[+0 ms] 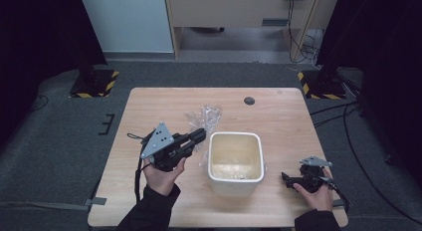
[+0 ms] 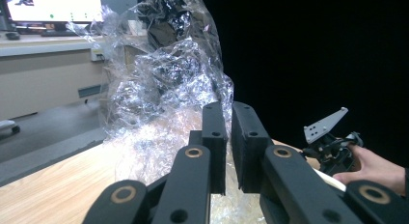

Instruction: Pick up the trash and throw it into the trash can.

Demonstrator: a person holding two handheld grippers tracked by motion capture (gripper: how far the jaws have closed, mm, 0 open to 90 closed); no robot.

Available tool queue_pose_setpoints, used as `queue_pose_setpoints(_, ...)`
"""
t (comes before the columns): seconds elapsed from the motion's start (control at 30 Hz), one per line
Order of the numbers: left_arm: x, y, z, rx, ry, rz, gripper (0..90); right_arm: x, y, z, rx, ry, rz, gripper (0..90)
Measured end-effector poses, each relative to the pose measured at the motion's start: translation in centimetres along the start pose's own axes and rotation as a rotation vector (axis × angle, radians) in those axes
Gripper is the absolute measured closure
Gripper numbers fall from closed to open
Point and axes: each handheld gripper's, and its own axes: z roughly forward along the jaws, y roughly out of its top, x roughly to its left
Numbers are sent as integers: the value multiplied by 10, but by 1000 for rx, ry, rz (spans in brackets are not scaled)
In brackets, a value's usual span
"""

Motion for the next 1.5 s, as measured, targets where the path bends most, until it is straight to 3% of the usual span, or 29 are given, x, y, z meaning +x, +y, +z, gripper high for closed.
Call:
queue_pose_setpoints(0.47, -24, -1, 25, 8, -84, 20, 843, 0, 0, 0, -2, -1, 0, 8)
queue_pose_setpoints(0.77, -32, -9, 41, 47, -141, 1, 834, 0, 0, 0, 0, 0, 0, 8)
queue_pose_setpoints(0.83, -32, -15, 47, 75, -157, -9, 824, 0, 0, 0, -2, -1, 0, 8)
queue_pose_setpoints(0.97, -27, -24, 56, 123, -155, -33, 769, 0, 0, 0, -1, 0, 0, 8)
queue_pose_setpoints(1.17, -22, -29, 53, 135, -138, -64, 642, 0, 0, 0, -1, 0, 0, 8)
queue_pose_setpoints(1.37, -8, -29, 34, 134, -79, -65, 532, 0, 0, 0, -2, -1, 0, 8)
queue_pose_setpoints(1.5, 7, -33, 17, 142, -17, -66, 465, 0, 0, 0, -2, 0, 0, 8)
